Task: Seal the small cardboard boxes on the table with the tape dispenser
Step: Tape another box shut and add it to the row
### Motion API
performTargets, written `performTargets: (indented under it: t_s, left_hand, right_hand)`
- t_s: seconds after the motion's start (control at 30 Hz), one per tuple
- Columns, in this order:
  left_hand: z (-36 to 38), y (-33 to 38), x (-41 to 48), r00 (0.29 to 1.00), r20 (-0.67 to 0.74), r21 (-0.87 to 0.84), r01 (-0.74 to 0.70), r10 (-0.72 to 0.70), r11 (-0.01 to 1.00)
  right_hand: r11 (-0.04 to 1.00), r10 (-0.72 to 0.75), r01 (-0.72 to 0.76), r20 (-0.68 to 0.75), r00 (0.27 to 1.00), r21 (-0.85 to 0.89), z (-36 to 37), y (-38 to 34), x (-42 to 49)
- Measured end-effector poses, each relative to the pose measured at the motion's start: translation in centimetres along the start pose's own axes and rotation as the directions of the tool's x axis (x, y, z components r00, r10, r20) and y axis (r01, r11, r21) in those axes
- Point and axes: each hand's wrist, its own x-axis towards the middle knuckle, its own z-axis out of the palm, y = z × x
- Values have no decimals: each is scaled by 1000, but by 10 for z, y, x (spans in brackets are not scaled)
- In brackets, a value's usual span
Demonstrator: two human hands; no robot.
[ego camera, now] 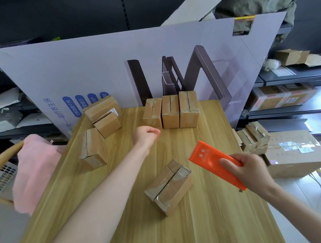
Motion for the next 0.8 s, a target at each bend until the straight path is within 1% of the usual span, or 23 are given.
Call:
performTargets:
  t_s: [0.03,0.07,0.13,0.27,0.37,0.47,0.57,0.7,0.8]
  left_hand:
    - [-8,-8,8,1000,-14,8,15,-15,1000]
    - [-12,-17,12,1000,3,24,25,-25,999]
    - [-9,-33,14,997,71,82,29,-35,996]
    - [13,-54,16,995,98,154,14,-29,988]
    - [27,-67,23,989,136,184,31,-57,982]
    - [42,-79,30,979,184,208,44,-83,977]
    - [54,-90,39,975,199,221,51,-96,974]
    - [64,-105,52,971,193,254,92,-144,963]
    - [69,-116,59,967,188,279,115,-172,953]
  right_hand:
    - [1000,28,-28,-8,1000,-11,-7,10,-4]
    - [998,61,-61,-11,998,-27,-12,19,-8]
    - [991,112,-114,-25,993,-74,-12,36,-14]
    - [953,151,-158,-46,987,-257,7,54,-12]
    - [924,203,-207,-45,978,-323,14,60,-9]
    - [885,233,-244,-75,970,-398,18,66,-5]
    - [859,266,-275,-83,960,-432,23,72,-1]
    - [843,340,-321,-35,940,-432,35,77,2]
    - [806,371,-337,-28,928,-486,44,77,8]
